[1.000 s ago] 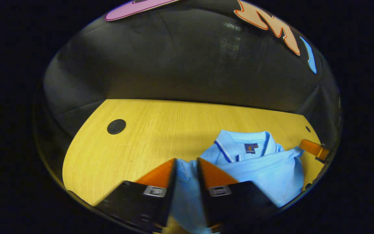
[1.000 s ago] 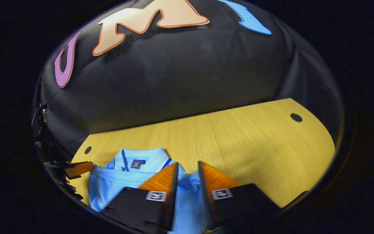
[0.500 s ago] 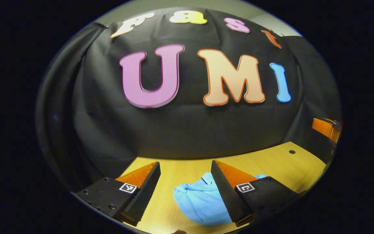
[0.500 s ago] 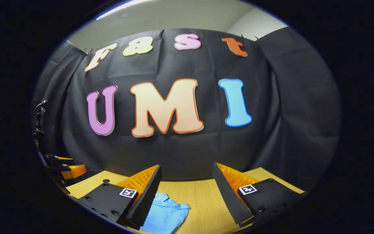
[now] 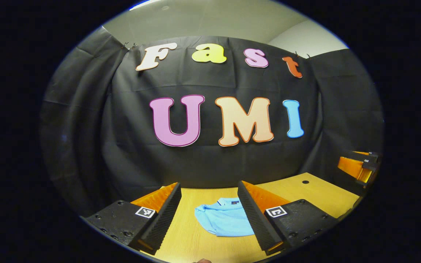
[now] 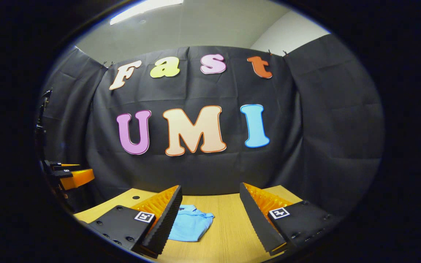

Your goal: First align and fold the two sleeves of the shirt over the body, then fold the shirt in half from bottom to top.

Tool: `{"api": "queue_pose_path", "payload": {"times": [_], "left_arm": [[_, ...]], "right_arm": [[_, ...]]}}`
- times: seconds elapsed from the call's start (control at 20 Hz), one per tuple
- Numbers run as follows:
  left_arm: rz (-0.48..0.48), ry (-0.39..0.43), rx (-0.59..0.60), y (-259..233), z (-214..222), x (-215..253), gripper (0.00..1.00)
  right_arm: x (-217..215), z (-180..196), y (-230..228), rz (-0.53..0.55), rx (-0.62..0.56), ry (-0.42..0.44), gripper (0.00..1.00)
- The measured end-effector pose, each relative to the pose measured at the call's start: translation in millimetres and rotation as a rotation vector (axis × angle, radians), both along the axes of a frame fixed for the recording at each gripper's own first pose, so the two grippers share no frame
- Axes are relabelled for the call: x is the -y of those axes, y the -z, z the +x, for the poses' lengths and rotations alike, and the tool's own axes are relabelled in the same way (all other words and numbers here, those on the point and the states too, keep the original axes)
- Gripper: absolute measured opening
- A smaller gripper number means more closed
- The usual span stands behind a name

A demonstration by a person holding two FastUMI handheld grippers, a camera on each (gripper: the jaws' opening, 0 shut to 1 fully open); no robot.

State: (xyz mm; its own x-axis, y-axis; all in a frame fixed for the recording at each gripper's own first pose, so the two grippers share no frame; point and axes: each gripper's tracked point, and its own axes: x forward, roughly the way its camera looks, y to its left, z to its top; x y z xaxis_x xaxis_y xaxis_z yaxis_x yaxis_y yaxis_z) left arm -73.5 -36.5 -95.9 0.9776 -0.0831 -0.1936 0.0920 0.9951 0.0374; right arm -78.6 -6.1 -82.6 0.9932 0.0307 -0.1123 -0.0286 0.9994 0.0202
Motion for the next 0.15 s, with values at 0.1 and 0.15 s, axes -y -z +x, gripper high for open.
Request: {"api": "queue_pose_path", "payload": {"times": [0.1, 0.15], "left_arm": [[-0.02, 0.005, 0.011, -9.6, -14.4, -4.9, 0.93], [-0.032, 0.011, 0.017, -13.1, -20.7, -5.7, 0.92]], "right_arm": [[-6.7, -23.3, -11.6, -0.011, 0.017, 0.004, 0.97], [-10.5, -32.2, -18.2, -0.01, 0.031, 0.002, 0.97]]}}
